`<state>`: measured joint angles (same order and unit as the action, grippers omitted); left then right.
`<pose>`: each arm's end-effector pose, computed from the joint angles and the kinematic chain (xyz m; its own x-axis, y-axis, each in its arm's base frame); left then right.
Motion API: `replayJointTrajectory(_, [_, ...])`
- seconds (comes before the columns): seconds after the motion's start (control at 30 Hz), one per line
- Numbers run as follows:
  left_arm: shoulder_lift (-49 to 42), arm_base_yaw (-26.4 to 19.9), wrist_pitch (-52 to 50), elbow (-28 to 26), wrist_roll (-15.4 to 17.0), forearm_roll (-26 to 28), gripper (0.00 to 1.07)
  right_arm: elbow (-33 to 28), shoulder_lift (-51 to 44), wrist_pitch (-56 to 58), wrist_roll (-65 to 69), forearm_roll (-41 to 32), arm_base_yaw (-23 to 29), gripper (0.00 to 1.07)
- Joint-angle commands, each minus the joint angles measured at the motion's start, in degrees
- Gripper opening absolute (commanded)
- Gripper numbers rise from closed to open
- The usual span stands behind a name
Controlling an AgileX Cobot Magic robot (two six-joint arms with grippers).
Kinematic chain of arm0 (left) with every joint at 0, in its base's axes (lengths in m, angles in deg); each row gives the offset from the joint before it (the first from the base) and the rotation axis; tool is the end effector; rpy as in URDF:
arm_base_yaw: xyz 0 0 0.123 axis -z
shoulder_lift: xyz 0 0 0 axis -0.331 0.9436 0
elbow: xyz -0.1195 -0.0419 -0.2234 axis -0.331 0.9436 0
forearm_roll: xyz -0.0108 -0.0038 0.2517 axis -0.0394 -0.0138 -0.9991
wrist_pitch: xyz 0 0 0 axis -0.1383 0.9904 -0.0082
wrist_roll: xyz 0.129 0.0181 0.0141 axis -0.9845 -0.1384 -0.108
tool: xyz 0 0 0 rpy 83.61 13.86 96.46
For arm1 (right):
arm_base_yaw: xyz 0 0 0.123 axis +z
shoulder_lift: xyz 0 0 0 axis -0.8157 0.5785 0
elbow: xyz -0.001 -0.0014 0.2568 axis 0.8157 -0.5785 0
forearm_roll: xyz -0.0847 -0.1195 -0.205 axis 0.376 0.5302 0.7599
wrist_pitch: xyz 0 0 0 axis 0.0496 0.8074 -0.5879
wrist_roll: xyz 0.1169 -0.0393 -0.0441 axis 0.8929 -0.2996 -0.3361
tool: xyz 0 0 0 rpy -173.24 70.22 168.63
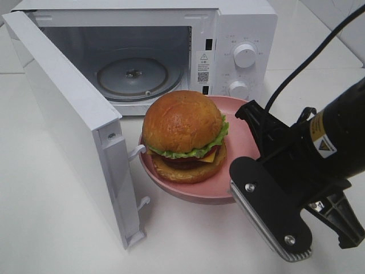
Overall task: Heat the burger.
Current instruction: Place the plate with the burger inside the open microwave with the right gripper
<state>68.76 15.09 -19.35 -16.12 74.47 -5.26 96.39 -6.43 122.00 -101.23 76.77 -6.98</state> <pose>0.0560 -0.0083 0.2627 -0.4528 -0.0478 -0.8903 0.0038 0.9985 -0.0555 0.1868 0.1809 0.1642 0.5133 -0.8582 -0.0098 -0.7653 -0.4525 -0.4579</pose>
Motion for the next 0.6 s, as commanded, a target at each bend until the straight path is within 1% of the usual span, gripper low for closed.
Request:
replayJointTrajectory(0.03, [-0.29, 0.29, -0.74, 0.06, 0.00, 0.40, 1.00, 3.09, 1.78, -2.52, -0.57, 0.29, -0.40, 0.00])
replayJointTrajectory(0.13, [-0.29, 0.29, -0.74, 0.06, 0.00, 0.40, 1.00, 3.55, 2.29, -2.52, -0.57, 0.29, -0.40, 0.00])
replayJointTrajectory(0.2, [-0.29, 0.29, -0.74, 0.06, 0.00, 0.40, 1.00, 5.56, 4.64, -2.52, -0.63, 0.23, -0.40, 0.00])
replayJointTrajectory(0.33, [-0.29, 0.29, -0.74, 0.06, 0.00, 0.40, 1.00, 7.05, 5.96, -2.52, -0.92, 0.23, -0.40, 0.00])
replayJointTrajectory(0.37, [-0.29, 0.29, -0.74, 0.06, 0.00, 0.40, 1.00, 7.62, 6.42, -2.52, -1.43, 0.17, -0.86, 0.00])
replayJointTrajectory(0.4, [-0.29, 0.29, -0.74, 0.06, 0.00, 0.40, 1.00, 8.77, 7.39, -2.46, -3.67, -1.66, -2.18, 0.00])
replayJointTrajectory(0.43, [-0.29, 0.29, -0.74, 0.06, 0.00, 0.40, 1.00, 8.77, 7.39, -2.46, -3.67, -1.66, -2.18, 0.00])
replayJointTrajectory(0.47, [-0.29, 0.29, -0.74, 0.06, 0.00, 0.40, 1.00, 9.74, 8.31, -2.41, -6.19, -4.07, -3.61, 0.00])
replayJointTrajectory(0.5, [-0.29, 0.29, -0.74, 0.06, 0.00, 0.40, 1.00, 9.97, 8.88, -2.35, -7.22, -4.81, -4.30, 0.00])
replayJointTrajectory(0.6, [-0.29, 0.29, -0.74, 0.06, 0.00, 0.40, 1.00, 10.49, 9.45, -2.41, -9.63, -5.67, -5.16, 0.00])
